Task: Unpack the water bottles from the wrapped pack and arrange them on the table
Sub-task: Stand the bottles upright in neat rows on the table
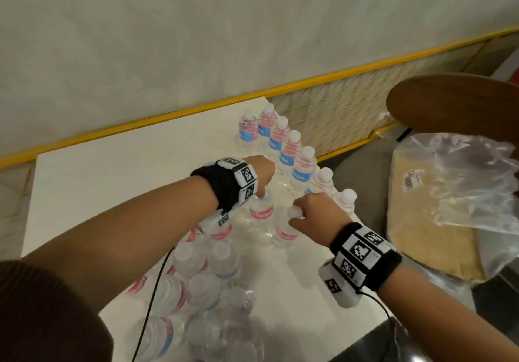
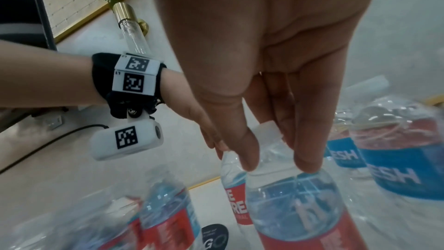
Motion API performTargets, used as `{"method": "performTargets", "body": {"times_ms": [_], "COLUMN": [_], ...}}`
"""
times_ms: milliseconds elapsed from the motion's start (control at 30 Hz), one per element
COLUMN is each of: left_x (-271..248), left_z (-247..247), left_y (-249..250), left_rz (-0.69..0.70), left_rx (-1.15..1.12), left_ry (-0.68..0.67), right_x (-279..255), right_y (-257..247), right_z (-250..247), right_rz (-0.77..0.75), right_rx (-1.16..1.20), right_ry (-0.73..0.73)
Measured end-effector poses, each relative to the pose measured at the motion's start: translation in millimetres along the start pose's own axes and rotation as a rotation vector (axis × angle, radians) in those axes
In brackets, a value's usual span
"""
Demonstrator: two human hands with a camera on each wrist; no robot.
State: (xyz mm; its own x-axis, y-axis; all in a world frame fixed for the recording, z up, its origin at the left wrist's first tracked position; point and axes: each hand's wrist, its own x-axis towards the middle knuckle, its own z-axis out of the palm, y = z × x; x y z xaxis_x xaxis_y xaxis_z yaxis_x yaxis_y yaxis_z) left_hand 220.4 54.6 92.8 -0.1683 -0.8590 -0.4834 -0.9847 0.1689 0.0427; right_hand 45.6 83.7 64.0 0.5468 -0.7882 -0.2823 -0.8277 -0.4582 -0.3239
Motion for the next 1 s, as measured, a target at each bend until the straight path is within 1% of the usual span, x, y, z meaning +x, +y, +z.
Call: {"method": "performTargets", "body": {"times_ms": [133, 233, 367, 467, 600, 767, 900, 1000], "left_x": [45, 71, 92, 100, 104, 100, 90, 88], "left_z": [-17, -29, -43, -46, -42, -36, -37, -31], "left_y": [-24, -44, -65, -76, -83, -90, -97, -100], "left_rz": [-0.132, -0.193, -0.22, -0.234, -0.272, -0.297, -0.257, -0.271], "left_rx": [-0.002, -0.014, -0.048, -0.105, -0.161, -0.188, -0.357, -0.534], "left_ry": [0.022, 0.082, 0.129, 0.194, 0.25, 0.256, 0.222, 0.235], "right_x": [53, 86, 117, 129, 136, 138, 141, 141], "right_y": [-1, -4, -9, -13, -17, -20, -22, -24], "right_z": [-11, -18, -29, -38, -49, -55, -58, -60], "right_rz": [0.015, 0.011, 0.045, 0.062, 0.032, 0.047, 0.063, 0.085], "right_rx": [-0.026, -0.05, -0.06, -0.072, -0.109, -0.106, -0.079, -0.061], "right_ry": [0.009, 0.024, 0.051, 0.07, 0.059, 0.017, 0.0, -0.003]}}
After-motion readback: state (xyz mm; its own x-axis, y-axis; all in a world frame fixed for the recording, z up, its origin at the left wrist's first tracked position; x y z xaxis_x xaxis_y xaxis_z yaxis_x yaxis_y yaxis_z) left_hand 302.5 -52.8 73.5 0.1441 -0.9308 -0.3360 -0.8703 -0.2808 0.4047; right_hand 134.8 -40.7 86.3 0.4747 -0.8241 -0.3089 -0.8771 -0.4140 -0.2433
